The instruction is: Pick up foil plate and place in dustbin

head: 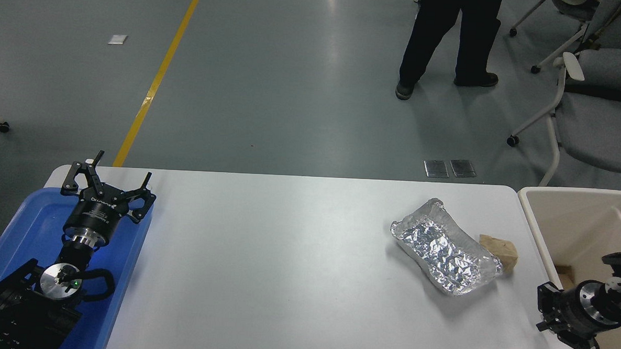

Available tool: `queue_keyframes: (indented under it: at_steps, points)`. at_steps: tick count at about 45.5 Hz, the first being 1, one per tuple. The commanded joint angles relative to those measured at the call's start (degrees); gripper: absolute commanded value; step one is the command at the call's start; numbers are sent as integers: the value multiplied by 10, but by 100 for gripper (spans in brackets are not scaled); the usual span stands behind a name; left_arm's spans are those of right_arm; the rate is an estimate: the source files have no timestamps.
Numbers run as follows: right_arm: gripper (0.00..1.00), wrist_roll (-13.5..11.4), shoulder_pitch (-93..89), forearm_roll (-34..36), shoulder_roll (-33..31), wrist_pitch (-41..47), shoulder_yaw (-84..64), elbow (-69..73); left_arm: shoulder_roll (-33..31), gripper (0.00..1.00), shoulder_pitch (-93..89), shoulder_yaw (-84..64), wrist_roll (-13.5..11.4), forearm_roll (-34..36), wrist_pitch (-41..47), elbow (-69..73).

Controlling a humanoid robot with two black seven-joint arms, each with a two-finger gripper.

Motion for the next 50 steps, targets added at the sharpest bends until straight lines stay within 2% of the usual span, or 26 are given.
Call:
queue_keyframes:
  at_steps: [1, 50]
  points:
    - [0, -1, 6, 0, 1, 0, 0, 0, 0, 99, 0, 0, 0, 0, 0, 0]
    - [0, 2, -3, -2, -3, 3, 9, 0, 0, 99, -1, 1, 1, 0, 0, 0]
